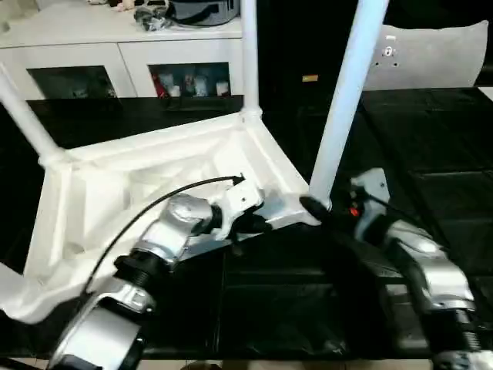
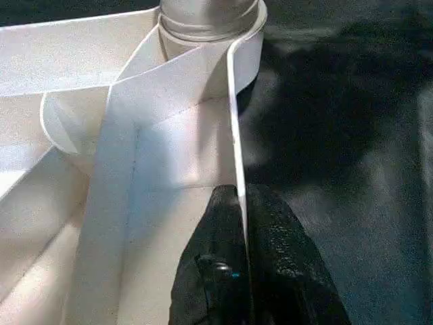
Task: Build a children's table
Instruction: Rotate leg to tighten
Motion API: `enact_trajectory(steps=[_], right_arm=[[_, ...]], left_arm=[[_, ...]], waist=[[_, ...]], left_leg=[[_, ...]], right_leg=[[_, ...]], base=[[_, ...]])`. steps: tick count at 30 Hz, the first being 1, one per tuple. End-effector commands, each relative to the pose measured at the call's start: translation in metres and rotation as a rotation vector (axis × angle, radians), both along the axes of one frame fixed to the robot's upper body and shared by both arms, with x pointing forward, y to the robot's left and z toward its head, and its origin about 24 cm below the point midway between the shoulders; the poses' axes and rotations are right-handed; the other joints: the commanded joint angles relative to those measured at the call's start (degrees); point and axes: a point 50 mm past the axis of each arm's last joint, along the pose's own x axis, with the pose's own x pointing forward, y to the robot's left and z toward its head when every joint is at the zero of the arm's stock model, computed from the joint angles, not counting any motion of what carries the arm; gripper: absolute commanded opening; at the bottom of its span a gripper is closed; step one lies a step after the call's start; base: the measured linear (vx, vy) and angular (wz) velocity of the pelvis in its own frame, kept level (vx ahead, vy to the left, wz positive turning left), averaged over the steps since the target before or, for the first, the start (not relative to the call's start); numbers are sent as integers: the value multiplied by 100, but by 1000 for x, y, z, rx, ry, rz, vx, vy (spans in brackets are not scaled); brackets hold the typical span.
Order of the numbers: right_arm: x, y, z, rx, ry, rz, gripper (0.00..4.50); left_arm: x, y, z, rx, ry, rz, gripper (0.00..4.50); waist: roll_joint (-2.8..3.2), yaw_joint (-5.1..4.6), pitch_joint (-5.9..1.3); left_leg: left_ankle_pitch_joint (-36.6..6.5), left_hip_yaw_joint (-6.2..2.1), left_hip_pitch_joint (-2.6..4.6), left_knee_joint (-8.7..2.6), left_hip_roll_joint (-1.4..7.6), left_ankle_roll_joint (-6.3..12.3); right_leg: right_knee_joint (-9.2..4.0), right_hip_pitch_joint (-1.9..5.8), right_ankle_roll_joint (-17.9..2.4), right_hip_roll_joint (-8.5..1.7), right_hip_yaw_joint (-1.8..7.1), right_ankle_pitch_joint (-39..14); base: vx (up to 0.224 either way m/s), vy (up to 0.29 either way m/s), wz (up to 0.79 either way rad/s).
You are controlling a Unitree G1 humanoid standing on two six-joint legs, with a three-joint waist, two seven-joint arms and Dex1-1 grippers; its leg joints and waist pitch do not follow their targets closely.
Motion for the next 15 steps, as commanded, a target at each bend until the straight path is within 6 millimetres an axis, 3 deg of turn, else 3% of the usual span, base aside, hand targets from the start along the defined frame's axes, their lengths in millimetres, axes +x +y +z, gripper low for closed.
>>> enact_trajectory(steps=[1,3,10,11,15], right_arm=[[-11,-2,10,-13,-21,194,404],[-14,-5,11,-25,-14,246,404],[-21,-13,15,-82,15,445,404],[-23,-13,15,-86,23,478,368],[-32,-10,14,-85,85,620,350]], left_arm=[[-8,7,0,28,-8,-136,0],[-10,9,0,36,-5,-175,0],[-24,21,-1,115,31,-420,0],[-26,22,-1,126,37,-449,0],[-29,24,0,157,45,-535,0]], waist=[[-142,38,-322],[-108,78,-323],[-121,210,-340],[-124,235,-333],[-126,292,-332]], left_leg=[[-961,-136,75,-333,319,568],[-937,-129,81,-331,339,624],[-898,-118,107,-316,369,634],[-894,-121,108,-321,377,635],[-960,-120,115,-323,387,628]], right_leg=[[-487,249,-1305,-431,234,-337],[-464,229,-1338,-430,227,-289],[-434,202,-1415,-451,230,-296],[-431,195,-1418,-453,226,-291],[-425,191,-1447,-462,225,-304]], base=[[0,0,0],[0,0,0],[0,0,0],[0,0,0],[0,0,0]])
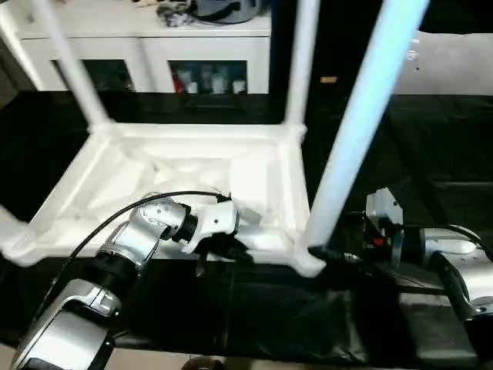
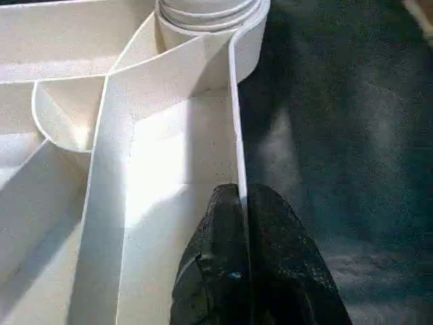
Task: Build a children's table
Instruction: Rotate leg to tighten
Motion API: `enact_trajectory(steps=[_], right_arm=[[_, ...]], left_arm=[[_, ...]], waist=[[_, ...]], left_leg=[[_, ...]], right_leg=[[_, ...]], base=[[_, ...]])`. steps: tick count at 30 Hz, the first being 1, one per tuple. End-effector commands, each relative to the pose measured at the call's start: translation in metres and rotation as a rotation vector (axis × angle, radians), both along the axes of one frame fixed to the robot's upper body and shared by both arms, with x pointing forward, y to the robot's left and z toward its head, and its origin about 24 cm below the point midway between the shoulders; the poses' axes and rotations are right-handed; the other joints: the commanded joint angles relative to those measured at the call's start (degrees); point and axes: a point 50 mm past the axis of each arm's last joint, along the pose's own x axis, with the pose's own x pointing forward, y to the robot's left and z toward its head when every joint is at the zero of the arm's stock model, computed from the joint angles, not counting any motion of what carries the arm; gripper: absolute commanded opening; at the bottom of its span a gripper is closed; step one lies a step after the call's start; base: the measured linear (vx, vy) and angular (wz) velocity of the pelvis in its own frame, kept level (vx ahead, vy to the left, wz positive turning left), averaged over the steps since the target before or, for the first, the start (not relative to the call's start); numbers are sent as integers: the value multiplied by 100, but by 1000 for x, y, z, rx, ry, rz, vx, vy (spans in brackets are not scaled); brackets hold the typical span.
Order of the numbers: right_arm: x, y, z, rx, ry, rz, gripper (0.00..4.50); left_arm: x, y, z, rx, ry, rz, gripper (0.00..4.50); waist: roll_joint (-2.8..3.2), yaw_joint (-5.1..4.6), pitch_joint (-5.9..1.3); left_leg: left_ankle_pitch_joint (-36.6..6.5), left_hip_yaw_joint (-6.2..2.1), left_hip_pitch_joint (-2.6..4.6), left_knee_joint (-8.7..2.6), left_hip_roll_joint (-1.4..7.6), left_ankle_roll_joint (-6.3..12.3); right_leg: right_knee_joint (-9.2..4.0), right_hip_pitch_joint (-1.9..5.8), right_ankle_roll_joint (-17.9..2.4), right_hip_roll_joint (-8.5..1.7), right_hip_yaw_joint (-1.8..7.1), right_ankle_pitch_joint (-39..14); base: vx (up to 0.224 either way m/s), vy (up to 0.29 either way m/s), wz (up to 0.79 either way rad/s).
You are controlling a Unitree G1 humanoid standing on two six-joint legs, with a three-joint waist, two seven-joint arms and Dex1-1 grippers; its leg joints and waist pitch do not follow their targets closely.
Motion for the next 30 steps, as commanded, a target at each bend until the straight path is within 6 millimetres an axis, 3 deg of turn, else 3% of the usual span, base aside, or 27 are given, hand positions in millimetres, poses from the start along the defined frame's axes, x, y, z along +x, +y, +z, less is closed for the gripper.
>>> enact_trajectory(steps=[1,4,15,19,21,23,24,25,26,27,28,29,30], right_arm=[[-3,3,4,1,11,62,324],[-9,7,1,6,77,151,320],[-13,11,-3,60,137,189,217],[-10,15,-2,113,133,107,208],[-6,19,-3,129,127,44,207],[7,25,-10,96,115,-130,206],[7,25,-10,96,115,-130,206],[17,28,-15,72,95,-268,206],[17,28,-15,72,95,-268,205],[22,30,-17,66,89,-328,204],[34,35,-20,77,97,-496,203],[35,35,-20,77,97,-500,202],[40,37,-22,81,104,-577,201]], left_arm=[[-6,-5,-2,62,6,-111,0],[-8,-7,-1,50,19,-156,0],[-12,-7,-2,26,61,-174,0],[-11,-7,-2,-7,94,-96,0],[-7,-9,-1,-34,105,-26,0],[-3,-14,0,-75,116,62,0],[-3,-14,0,-75,116,62,0],[0,-18,1,-99,121,128,0],[0,-18,1,-99,121,128,0],[2,-20,1,-115,122,170,0],[8,-31,1,-149,114,289,0],[8,-31,1,-150,114,292,0],[11,-37,1,-162,111,342,0]], waist=[[-111,-14,-341],[-122,-1,-335],[-125,83,-358],[-116,80,-357],[-122,65,-335],[-104,18,-303],[-120,-41,-275],[-80,-73,-272],[-108,-159,-265],[-121,-194,-270],[-106,-264,-273],[-100,-330,-277],[-91,-350,-285]], left_leg=[[-959,-123,136,-351,386,601],[-983,-123,128,-349,378,596],[-836,-125,130,-334,383,582],[-831,-125,134,-338,384,578],[-951,-117,136,-354,379,519],[-1191,-129,149,-394,370,337],[-1426,-150,150,-425,352,184],[-1516,-163,149,-435,345,109],[-1574,-182,126,-459,329,1],[-1572,-188,113,-464,318,-15],[-1525,-187,112,-465,316,-52],[-1580,-179,147,-455,315,-80],[-1563,-182,141,-444,304,-77]], right_leg=[[-420,190,-1445,-456,244,-314],[-431,196,-1428,-462,245,-407],[-409,188,-1422,-467,242,-322],[-401,179,-1442,-460,239,-292],[-427,173,-1429,-467,243,-525],[-468,151,-1353,-460,246,-1029],[-500,159,-1288,-470,245,-1420],[-502,168,-1254,-480,247,-1587],[-515,184,-1185,-478,237,-1733],[-526,209,-1139,-478,231,-1766],[-512,197,-1129,-457,236,-1659],[-520,157,-1207,-450,243,-1567],[-524,173,-1222,-459,242,-1528]], base=[[0,0,0],[0,0,0],[0,0,0],[0,0,0],[0,0,0],[0,0,0],[0,0,0],[0,0,0],[0,0,0],[0,0,0],[0,0,0],[0,0,0],[0,0,0]])
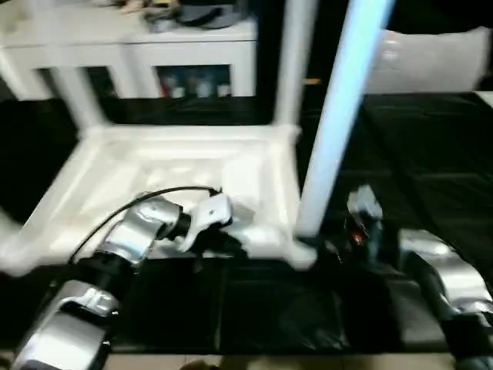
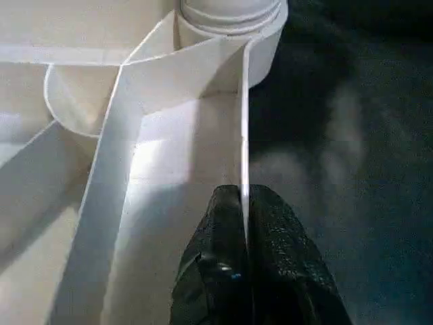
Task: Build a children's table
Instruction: Rotate leg to tighten
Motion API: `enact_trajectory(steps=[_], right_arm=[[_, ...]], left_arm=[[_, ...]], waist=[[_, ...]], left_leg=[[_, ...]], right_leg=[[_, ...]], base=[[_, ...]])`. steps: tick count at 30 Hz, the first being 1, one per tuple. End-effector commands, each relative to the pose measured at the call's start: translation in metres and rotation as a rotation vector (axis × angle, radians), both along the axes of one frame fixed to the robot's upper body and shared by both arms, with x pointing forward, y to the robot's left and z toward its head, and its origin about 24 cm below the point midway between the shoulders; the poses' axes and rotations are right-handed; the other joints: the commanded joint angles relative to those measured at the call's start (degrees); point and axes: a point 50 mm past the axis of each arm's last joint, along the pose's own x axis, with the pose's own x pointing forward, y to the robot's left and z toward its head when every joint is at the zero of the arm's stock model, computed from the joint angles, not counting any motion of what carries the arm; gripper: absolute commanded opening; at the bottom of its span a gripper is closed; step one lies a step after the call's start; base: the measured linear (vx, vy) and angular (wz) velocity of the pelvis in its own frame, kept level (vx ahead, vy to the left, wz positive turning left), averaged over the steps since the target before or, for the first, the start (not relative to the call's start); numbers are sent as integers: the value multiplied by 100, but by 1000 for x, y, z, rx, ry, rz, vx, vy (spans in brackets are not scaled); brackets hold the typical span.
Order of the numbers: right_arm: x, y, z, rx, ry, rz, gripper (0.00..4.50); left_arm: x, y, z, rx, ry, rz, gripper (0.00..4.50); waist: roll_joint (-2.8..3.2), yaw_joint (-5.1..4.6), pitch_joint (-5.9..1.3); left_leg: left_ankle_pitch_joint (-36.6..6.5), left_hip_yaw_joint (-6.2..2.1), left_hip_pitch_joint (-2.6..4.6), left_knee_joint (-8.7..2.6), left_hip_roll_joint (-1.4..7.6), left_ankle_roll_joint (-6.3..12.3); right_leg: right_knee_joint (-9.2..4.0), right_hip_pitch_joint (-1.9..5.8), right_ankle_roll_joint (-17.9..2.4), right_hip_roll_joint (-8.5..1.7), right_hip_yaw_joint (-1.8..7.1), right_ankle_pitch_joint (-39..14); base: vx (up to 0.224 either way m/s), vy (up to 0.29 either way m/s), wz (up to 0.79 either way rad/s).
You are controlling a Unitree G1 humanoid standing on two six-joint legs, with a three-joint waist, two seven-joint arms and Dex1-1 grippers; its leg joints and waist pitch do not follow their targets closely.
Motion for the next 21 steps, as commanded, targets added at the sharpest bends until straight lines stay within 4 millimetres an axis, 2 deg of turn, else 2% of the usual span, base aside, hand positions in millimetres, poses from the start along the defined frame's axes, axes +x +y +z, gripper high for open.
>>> enact_trajectory(steps=[1,2,3,4,5,7,9,11,12,13,15,16,18,20,21], right_arm=[[11,9,-10,-17,67,-171,201],[16,12,-14,-28,80,-260,201],[17,13,-14,-32,81,-281,201],[18,15,-15,-33,73,-307,201],[19,19,-16,-33,58,-333,201],[20,22,-17,-37,44,-346,201],[18,28,-19,-44,14,-344,256],[17,28,-19,-43,11,-347,272],[15,26,-19,-36,2,-346,272],[13,22,-16,-32,-25,-334,287],[10,15,-12,-28,-62,-308,313],[8,8,-9,-30,-90,-286,319],[6,-1,-5,-40,-126,-245,344],[3,-12,0,-61,-147,-187,354],[1,-19,2,-71,-147,-159,358]], left_arm=[[-1,-30,4,-84,-1,8,0],[2,-37,4,-88,-14,70,0],[3,-39,3,-90,-17,88,0],[4,-43,4,-94,-21,116,0],[5,-48,4,-102,-31,147,0],[6,-53,4,-113,-36,170,0],[6,-60,6,-123,-50,194,0],[5,-61,6,-117,-57,192,0],[5,-59,6,-107,-68,183,0],[4,-56,5,-90,-82,167,0],[4,-51,5,-68,-104,143,0],[4,-47,5,-59,-128,112,0],[3,-42,4,-39,-124,89,0],[1,-35,2,-9,-138,38,0],[0,-31,2,10,-139,11,0]], waist=[[-88,29,-287],[-77,-9,-296],[-96,-21,-306],[-98,-19,-312],[-90,-8,-330],[-91,0,-337],[-74,13,-346],[-60,17,-341],[-16,25,-332],[-13,26,-331],[-25,57,-346],[-19,70,-356],[-26,73,-367],[-35,112,-379],[-79,110,-381]], left_leg=[[-1525,-170,87,-444,288,-19],[-1434,-160,91,-431,288,-10],[-1325,-161,76,-419,271,56],[-1246,-150,72,-410,266,102],[-1010,-133,69,-382,262,237],[-931,-132,59,-376,260,281],[-788,-132,52,-368,270,443],[-874,-132,56,-377,271,476],[-979,-138,67,-386,278,455],[-1035,-140,71,-396,288,435],[-1078,-151,81,-405,312,417],[-985,-151,65,-397,306,473],[-896,-147,57,-382,303,518],[-708,-133,45,-342,290,674],[-686,-128,38,-342,295,701]], right_leg=[[-569,171,-1232,-437,242,-1466],[-560,165,-1262,-426,250,-1301],[-560,191,-1255,-423,242,-1163],[-561,200,-1253,-421,245,-1067],[-553,203,-1267,-419,245,-754],[-543,214,-1269,-418,241,-650],[-529,227,-1283,-409,224,-372],[-541,221,-1274,-409,220,-485],[-554,213,-1260,-415,220,-634],[-567,213,-1237,-413,222,-690],[-567,232,-1176,-417,226,-636],[-547,241,-1210,-418,222,-375],[-527,248,-1233,-420,221,-188],[-496,259,-1305,-420,209,137],[-493,270,-1311,-420,207,170]], base=[[0,0,0],[0,0,0],[0,0,0],[0,0,0],[0,0,0],[0,0,0],[0,0,0],[0,0,0],[0,0,0],[0,0,0],[0,0,0],[0,0,0],[0,0,0],[0,0,0],[0,0,0]])
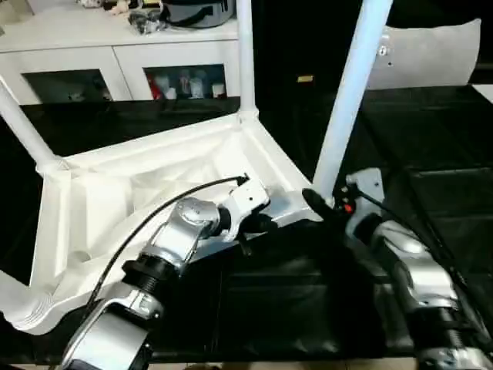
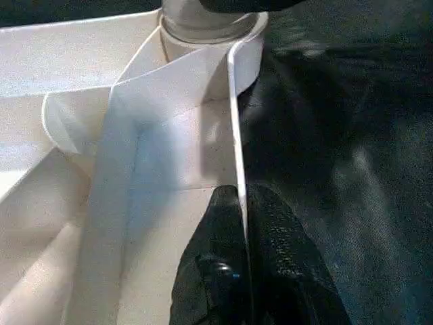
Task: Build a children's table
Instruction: Rotate leg to tighten
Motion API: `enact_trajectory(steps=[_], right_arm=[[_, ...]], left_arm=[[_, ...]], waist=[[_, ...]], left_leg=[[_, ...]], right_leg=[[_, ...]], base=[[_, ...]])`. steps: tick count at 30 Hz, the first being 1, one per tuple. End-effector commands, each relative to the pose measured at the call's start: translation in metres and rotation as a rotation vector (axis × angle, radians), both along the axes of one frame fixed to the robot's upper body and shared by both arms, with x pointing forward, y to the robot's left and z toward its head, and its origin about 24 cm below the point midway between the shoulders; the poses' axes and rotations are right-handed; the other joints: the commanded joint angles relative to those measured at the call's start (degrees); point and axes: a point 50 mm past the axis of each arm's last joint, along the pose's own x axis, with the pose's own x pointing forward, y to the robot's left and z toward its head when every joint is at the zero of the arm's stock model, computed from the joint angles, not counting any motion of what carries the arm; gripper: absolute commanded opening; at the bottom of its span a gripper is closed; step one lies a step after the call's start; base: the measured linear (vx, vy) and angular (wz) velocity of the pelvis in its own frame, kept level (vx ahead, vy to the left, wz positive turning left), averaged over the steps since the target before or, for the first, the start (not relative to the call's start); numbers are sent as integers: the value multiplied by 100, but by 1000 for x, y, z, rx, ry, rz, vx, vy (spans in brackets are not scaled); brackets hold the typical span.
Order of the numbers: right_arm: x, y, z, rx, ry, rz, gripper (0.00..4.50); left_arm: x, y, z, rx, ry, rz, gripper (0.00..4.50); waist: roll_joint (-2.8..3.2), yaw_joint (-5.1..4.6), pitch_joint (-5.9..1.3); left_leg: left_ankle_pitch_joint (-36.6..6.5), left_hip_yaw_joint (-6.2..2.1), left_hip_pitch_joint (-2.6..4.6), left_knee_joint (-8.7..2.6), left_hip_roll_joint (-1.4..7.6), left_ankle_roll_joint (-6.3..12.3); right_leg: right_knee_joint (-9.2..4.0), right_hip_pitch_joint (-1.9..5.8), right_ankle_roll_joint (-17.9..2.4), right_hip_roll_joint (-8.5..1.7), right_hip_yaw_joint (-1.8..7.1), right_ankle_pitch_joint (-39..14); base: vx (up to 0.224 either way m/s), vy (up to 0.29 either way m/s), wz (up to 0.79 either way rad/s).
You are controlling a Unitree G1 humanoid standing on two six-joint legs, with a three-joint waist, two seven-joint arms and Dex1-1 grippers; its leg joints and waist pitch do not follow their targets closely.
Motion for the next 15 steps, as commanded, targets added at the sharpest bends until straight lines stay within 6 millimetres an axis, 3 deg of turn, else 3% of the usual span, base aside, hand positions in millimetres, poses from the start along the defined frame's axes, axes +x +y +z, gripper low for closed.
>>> enact_trajectory(steps=[1,6,7,11,12,15], right_arm=[[-6,-10,8,-19,-12,105,365],[-20,-26,19,-58,-6,323,387],[-26,-28,20,-91,8,417,387],[-32,-32,22,-117,43,546,387],[-33,-32,23,-111,48,565,361],[-35,-30,25,-89,78,643,350]], left_arm=[[-6,7,0,33,-25,-118,0],[-10,21,-1,74,-17,-222,0],[-13,26,-1,87,-10,-273,0],[-18,32,-2,107,-5,-364,0],[-19,33,-2,109,-1,-383,0],[-25,35,-2,116,28,-471,0]], waist=[[-138,51,-345],[-122,116,-326],[-160,144,-319],[-164,207,-328],[-164,228,-329],[-177,281,-336]], left_leg=[[-683,-130,70,-283,303,714],[-883,-127,89,-291,338,744],[-949,-127,80,-291,345,741],[-882,-121,97,-284,358,727],[-845,-121,93,-285,362,741],[-774,-121,91,-273,360,784]], right_leg=[[-403,268,-1320,-424,237,175],[-410,229,-1334,-411,211,-121],[-425,238,-1330,-426,215,-235],[-399,214,-1388,-433,224,-180],[-387,211,-1411,-434,225,-137],[-374,211,-1429,-444,223,-103]], base=[[0,0,0],[0,0,0],[0,0,0],[0,0,0],[0,0,0],[0,0,0]])
